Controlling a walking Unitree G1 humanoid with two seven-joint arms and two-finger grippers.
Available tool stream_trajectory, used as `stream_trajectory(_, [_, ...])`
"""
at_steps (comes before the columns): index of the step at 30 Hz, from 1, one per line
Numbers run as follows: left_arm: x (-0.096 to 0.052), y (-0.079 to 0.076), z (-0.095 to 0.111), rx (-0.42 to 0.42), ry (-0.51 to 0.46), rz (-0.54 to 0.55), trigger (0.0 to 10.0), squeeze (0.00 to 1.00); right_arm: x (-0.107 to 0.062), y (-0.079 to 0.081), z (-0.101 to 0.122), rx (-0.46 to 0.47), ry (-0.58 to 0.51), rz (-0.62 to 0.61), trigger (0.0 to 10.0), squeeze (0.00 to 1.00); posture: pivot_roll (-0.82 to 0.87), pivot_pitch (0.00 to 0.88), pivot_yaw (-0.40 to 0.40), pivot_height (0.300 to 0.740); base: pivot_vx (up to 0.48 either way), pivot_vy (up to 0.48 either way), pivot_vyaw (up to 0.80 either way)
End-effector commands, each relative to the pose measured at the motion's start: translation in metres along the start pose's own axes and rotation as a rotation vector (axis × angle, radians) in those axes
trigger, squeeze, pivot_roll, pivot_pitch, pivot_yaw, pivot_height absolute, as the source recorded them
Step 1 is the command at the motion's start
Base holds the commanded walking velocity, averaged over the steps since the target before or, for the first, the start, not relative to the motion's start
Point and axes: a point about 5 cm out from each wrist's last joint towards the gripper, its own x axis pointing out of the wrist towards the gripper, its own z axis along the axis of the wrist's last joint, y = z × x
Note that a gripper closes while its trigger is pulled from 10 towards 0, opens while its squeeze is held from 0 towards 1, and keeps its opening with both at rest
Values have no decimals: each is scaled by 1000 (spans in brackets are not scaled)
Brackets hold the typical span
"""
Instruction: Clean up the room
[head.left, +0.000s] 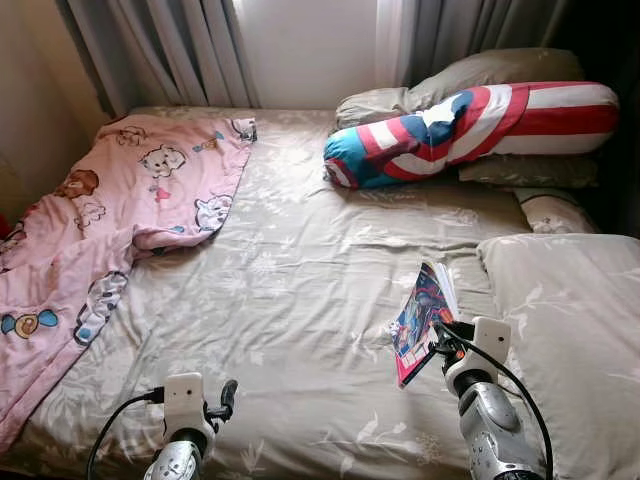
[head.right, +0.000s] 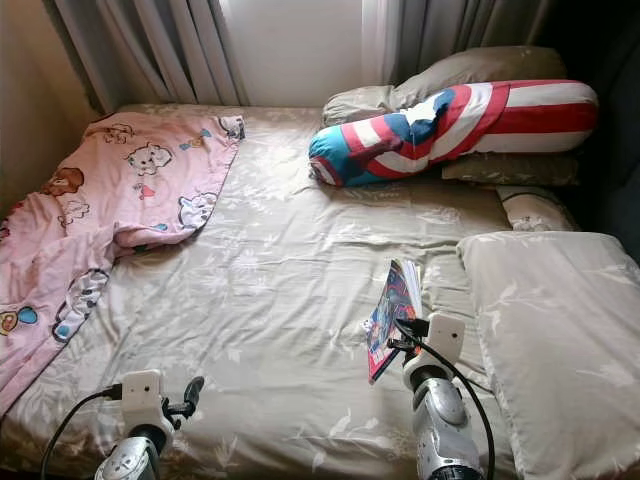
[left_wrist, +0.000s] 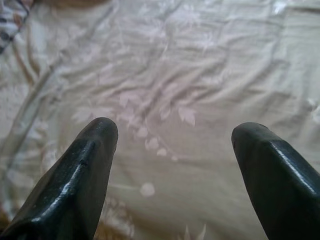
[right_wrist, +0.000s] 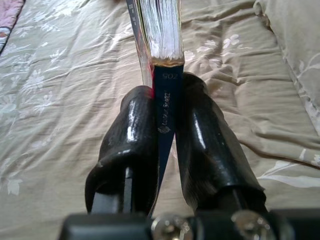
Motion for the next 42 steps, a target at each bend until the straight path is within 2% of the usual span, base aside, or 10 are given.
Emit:
stream_trajectory(1, [1, -3, 5, -6, -34, -6, 10000, 0, 1, 6, 8, -18, -50, 38, 10000, 0, -39, 108, 34, 686, 0, 0, 0])
stream_trajectory(10, [6, -16, 18, -62, -91, -18, 10000, 0, 3, 16, 11, -3, -87, 95, 10000, 0, -39, 107, 29, 667, 0, 0, 0])
stream_trajectory(17, [6, -17, 19, -68, -95, -20, 10000, 0, 3, 19, 13, -10, -99, 117, 10000, 0, -39, 109, 29, 638, 0, 0, 0])
stream_trajectory(24, [3, -15, 17, -67, -92, -17, 10000, 0, 4, 19, 11, 29, -87, 128, 10000, 0, -39, 114, 30, 638, 0, 0, 0])
stream_trajectory(28, [3, -16, 17, -65, -91, -18, 10000, 0, 11, 22, 16, 186, -79, 162, 10000, 0, -39, 117, 31, 638, 0, 0, 0])
stream_trajectory(33, [3, -16, 18, -60, -93, -21, 10000, 0, 20, 30, 30, 287, -95, 259, 10000, 0, -34, 116, 36, 638, 0, 0, 0])
stream_trajectory(35, [2, -15, 19, -54, -94, -20, 10000, 0, 25, 34, 36, 367, -91, 293, 10000, 0, -31, 119, 38, 638, 0, 0, 0])
stream_trajectory(36, [2, -15, 19, -54, -94, -20, 10000, 0, 25, 34, 36, 367, -91, 293, 10000, 0, -31, 119, 38, 638, 0, 0, 0])
stream_trajectory(38, [1, -12, 19, -47, -96, -18, 10000, 0, 30, 34, 40, 491, -91, 294, 10000, 0, -30, 132, 43, 638, 0, 0, 0])
stream_trajectory(42, [-2, -8, 20, -38, -101, -16, 10000, 0, 32, 29, 39, 552, -84, 258, 10000, 0, -16, 151, 51, 638, 0, 0, 0])
